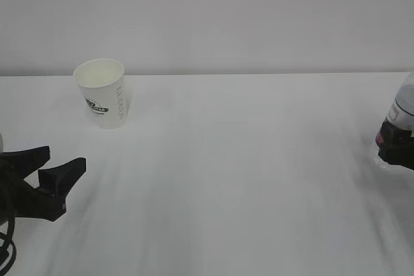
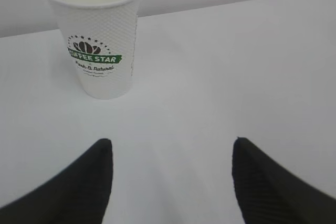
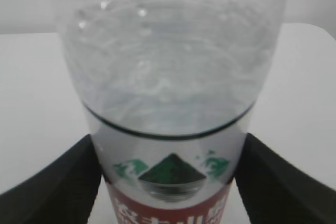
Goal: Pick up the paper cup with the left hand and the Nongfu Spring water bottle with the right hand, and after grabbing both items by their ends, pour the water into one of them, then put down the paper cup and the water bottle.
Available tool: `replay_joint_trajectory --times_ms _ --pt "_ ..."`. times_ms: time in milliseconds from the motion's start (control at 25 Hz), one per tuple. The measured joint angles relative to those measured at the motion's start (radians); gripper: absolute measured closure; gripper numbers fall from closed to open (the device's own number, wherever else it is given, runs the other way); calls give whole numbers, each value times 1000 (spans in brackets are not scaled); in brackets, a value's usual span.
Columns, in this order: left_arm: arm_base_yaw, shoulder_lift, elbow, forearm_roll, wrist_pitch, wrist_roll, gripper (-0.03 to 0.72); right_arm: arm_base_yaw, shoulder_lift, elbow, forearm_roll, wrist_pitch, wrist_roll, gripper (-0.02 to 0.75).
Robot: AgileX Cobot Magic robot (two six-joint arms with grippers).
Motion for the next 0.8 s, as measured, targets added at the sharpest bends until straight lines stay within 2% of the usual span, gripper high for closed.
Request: replay_joint_trajectory --times_ms 560,800 --pt "0 0 0 0 0 0 172 0 4 -21 -15 4 0 148" --pt "0 0 0 0 0 0 172 0 4 -23 -74 4 10 69"
